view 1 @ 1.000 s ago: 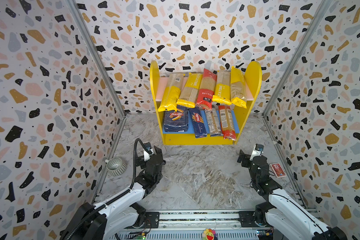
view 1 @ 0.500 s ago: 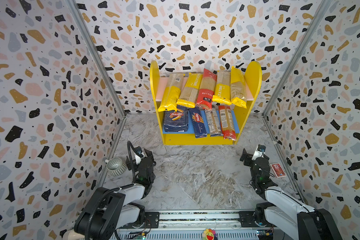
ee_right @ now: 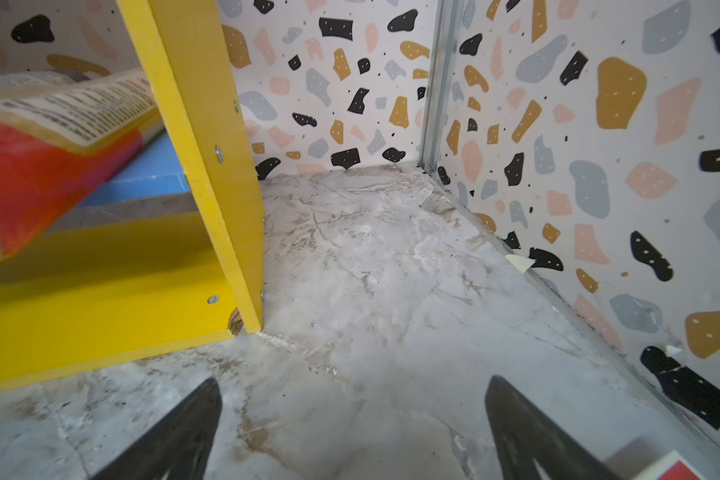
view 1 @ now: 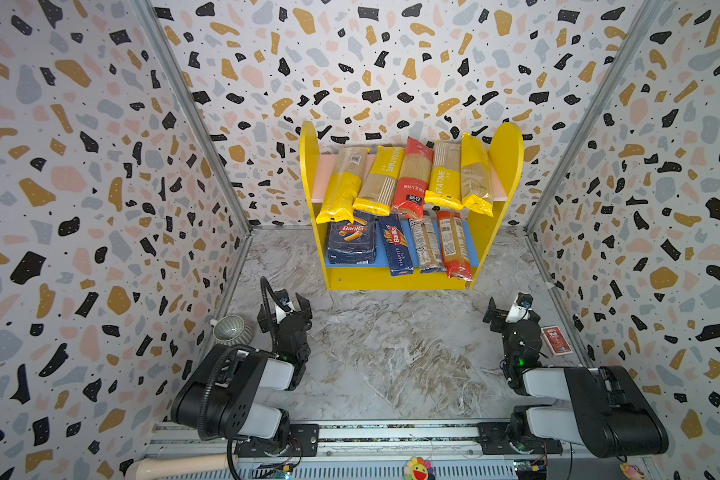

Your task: Place and organize the pasta boxes and bags onto the shelf

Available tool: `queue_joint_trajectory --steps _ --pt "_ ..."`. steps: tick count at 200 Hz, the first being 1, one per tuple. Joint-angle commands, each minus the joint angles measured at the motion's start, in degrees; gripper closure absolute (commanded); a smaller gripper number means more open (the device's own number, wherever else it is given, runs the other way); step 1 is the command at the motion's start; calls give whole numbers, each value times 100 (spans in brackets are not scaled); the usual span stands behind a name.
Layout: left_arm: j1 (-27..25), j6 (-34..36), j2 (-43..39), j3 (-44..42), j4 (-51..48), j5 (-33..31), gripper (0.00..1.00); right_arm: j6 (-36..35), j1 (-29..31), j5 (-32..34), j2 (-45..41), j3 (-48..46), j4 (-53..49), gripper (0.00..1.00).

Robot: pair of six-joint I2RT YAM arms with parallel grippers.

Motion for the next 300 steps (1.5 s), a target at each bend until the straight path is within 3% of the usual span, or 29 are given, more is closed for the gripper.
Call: queue_joint_trajectory --steps 1,12,23,35,259,275,300 --pt "83 38 78 50 434 306 0 -288 -43 -352 485 53 1230 1" --pt "190 -72 -41 168 -54 479 1 -313 -48 -604 598 335 485 1" --pt "277 -113 48 143 135 576 0 -480 -25 -782 894 427 844 1" --pt "286 -121 -12 181 -15 592 1 -504 5 -777 828 544 393 1" --pt "292 -132 -73 116 35 620 0 -523 58 -716 838 527 455 1" --pt "287 -132 -69 124 31 624 0 -709 -104 -1699 866 679 239 1" --pt "286 -134 -71 120 26 620 1 -727 -197 -2029 866 658 250 1"
